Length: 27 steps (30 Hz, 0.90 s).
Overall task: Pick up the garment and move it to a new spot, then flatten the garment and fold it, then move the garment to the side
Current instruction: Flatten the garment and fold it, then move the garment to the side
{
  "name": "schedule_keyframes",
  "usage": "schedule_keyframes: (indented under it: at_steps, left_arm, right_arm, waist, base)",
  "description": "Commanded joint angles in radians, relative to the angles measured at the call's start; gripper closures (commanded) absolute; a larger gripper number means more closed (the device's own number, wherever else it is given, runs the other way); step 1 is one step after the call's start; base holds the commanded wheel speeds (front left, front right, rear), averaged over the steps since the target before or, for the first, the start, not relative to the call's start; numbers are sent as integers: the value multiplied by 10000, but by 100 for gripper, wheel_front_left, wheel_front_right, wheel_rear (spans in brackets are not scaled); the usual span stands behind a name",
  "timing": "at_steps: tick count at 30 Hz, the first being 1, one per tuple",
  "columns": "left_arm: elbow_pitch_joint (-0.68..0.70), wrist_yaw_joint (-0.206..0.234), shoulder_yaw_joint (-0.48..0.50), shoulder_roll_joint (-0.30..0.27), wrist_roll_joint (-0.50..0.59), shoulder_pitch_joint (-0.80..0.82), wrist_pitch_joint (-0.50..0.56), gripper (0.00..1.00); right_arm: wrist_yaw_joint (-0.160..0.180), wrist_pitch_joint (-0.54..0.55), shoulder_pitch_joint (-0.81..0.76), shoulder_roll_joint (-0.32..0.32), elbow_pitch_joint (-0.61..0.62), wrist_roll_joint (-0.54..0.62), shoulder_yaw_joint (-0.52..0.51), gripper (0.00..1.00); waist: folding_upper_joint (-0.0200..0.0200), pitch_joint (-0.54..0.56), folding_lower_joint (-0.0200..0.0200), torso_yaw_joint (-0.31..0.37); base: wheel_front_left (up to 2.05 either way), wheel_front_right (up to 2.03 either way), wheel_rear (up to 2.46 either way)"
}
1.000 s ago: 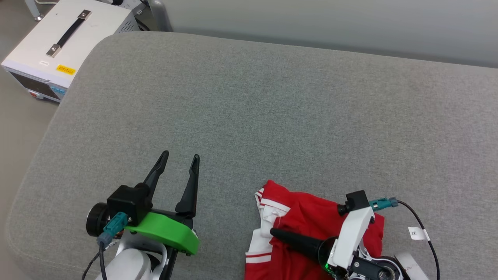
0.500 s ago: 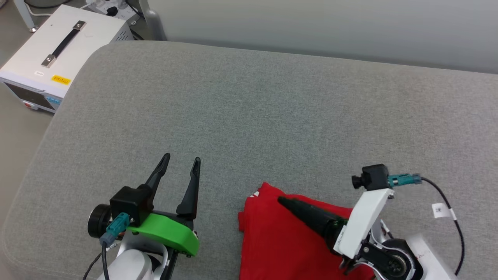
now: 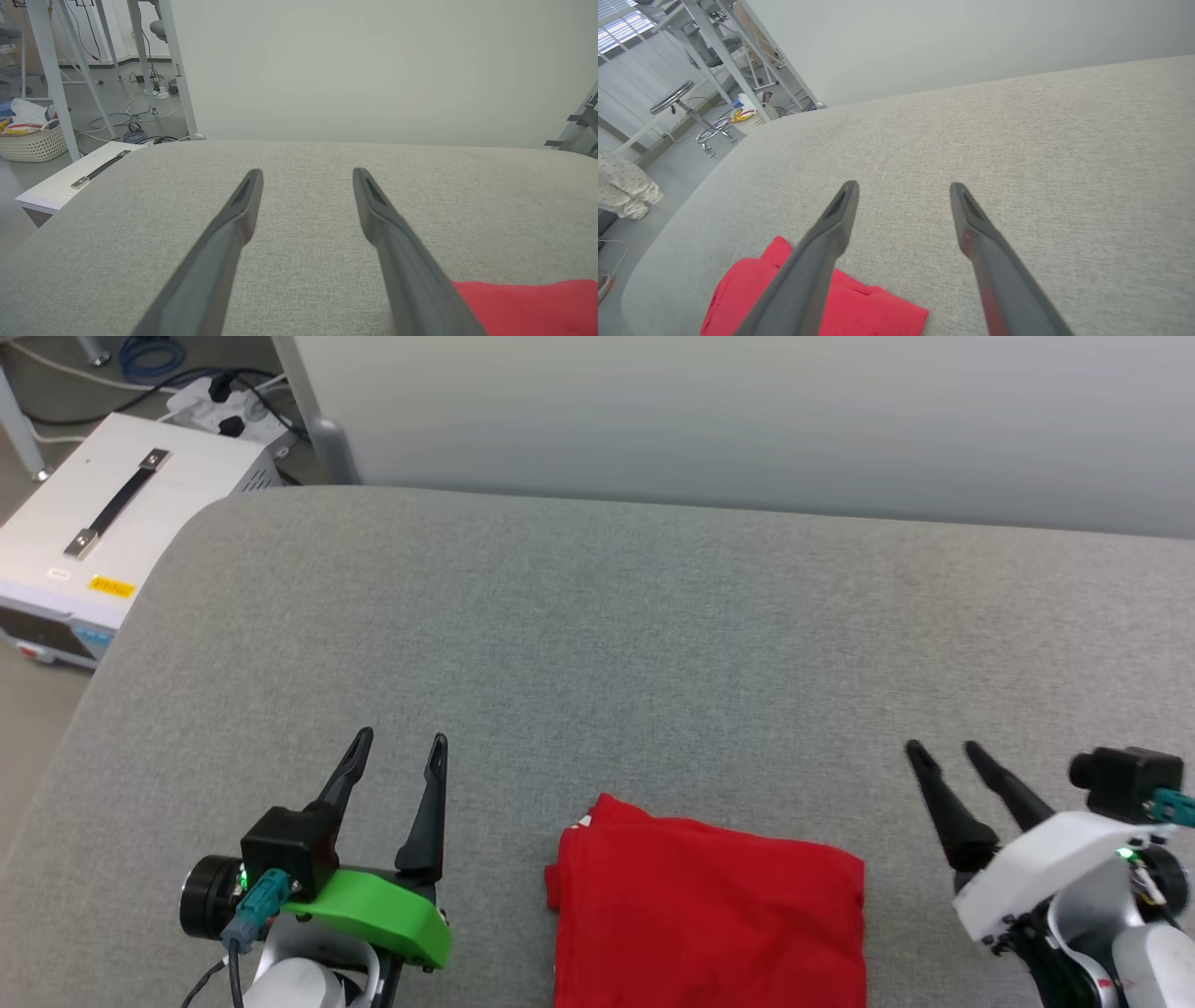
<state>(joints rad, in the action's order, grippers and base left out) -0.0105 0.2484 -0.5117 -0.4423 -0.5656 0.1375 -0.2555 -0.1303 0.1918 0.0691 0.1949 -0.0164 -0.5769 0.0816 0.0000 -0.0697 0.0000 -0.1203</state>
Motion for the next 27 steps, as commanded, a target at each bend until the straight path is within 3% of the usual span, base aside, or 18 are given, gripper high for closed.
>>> schedule_keyframes:
  at_steps: [1,6,14,27]
  left_arm:
    - [19,87,36,-82,113,-122,-31,0]
    - [-6,200,57,-135,138,-252,-28,0]
    - [-129,233,120,-134,136,-561,-43,0]
    - [-278,287,192,-254,80,-926,-50,0]
  right_arm:
    - [-4,-257,-208,-47,129,439,-238,0]
    - [-4,-1342,-763,-216,675,1739,-1076,0]
    - [-4,-2191,-1568,-262,1209,2368,-1295,0]
    - [-4,-1982,-2164,-569,1612,2633,-1102,0]
  waist:
    - [0,275,0,270]
    - [0,494,0,547]
    - [0,855,0,945]
    - [0,1023,0,1274]
  base:
    - [0,0,0]
    - [0,0,0]
    - [0,0,0]
    - [0,0,0]
